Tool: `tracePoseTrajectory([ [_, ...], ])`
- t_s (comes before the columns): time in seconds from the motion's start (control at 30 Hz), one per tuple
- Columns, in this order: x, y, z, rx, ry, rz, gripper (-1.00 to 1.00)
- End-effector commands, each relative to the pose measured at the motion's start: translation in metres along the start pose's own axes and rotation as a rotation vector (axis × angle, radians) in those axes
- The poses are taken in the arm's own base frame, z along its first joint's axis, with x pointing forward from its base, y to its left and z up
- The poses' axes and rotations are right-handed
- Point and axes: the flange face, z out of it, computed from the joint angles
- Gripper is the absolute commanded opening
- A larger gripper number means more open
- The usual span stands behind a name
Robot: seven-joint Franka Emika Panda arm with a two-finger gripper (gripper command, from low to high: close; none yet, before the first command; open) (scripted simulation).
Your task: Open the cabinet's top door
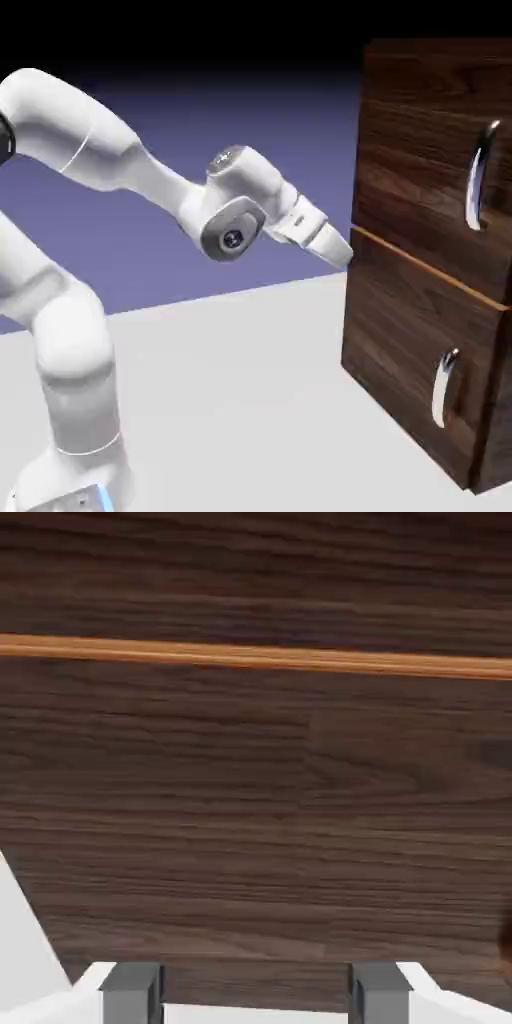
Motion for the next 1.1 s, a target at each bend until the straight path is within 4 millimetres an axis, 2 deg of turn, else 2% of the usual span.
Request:
tracePoseTrajectory([
  [0.0, 0.004, -0.006, -0.005, 0.014, 0.013, -0.004, 0.00],
  [0.27, 0.031, -0.041, -0.042, 0.129, 0.113, -0.027, 0.00],
  [0.53, 0.055, -0.060, -0.078, 0.239, 0.208, -0.038, 0.00],
  [0.8, 0.080, -0.063, -0.106, 0.338, 0.294, -0.036, 0.00],
  [1.07, 0.105, -0.050, -0.121, 0.422, 0.367, -0.027, 0.00],
])
